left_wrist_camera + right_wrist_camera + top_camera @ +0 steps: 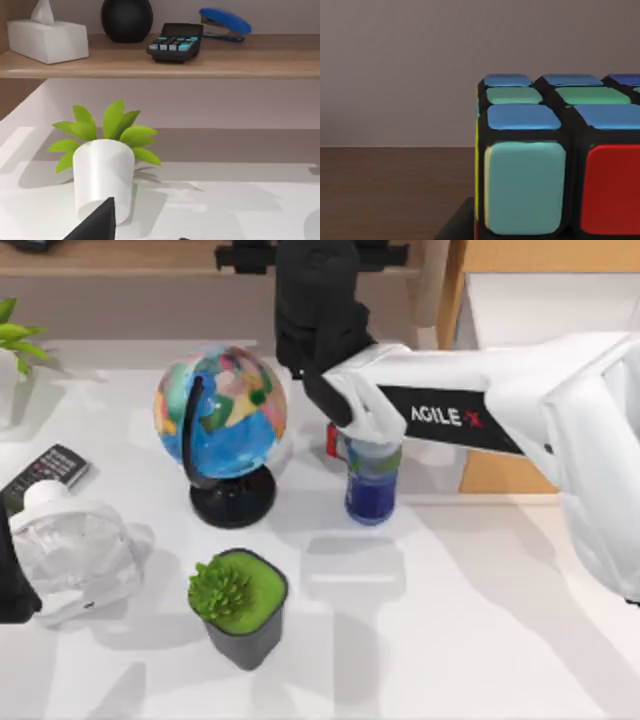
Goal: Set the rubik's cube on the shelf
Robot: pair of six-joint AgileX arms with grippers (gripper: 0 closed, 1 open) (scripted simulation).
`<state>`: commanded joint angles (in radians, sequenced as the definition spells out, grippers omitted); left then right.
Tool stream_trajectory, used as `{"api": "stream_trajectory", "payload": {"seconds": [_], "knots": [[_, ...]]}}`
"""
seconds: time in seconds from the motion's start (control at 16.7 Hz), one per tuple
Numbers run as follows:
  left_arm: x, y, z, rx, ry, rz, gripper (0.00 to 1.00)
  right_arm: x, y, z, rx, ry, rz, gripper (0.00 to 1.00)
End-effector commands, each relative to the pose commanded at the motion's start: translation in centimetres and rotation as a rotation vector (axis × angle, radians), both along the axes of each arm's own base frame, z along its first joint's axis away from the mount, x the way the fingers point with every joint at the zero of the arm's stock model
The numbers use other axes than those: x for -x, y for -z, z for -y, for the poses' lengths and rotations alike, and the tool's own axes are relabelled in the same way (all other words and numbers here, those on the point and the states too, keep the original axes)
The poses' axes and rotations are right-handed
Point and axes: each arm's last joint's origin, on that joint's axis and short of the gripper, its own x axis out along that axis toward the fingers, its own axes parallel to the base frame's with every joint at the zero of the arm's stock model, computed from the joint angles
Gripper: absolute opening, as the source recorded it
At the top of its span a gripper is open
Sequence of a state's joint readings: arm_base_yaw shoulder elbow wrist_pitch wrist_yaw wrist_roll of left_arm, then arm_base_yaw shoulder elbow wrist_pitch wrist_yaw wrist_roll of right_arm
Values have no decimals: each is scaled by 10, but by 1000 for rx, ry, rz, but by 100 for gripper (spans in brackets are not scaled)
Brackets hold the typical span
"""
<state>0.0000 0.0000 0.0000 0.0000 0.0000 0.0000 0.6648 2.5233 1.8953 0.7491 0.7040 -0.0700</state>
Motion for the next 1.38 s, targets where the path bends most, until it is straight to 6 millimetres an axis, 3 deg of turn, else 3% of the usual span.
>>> {"api": "stream_trajectory", "payload": {"seconds": [0.18, 0.96, 1.38], "knots": [[0, 0, 0, 0, 0, 0, 100, 0, 0, 0, 0, 0, 0, 0], [0, 0, 0, 0, 0, 0, 100, 0, 0, 0, 0, 0, 0, 98], [0, 0, 0, 0, 0, 0, 100, 0, 0, 0, 0, 0, 0, 100]]}}
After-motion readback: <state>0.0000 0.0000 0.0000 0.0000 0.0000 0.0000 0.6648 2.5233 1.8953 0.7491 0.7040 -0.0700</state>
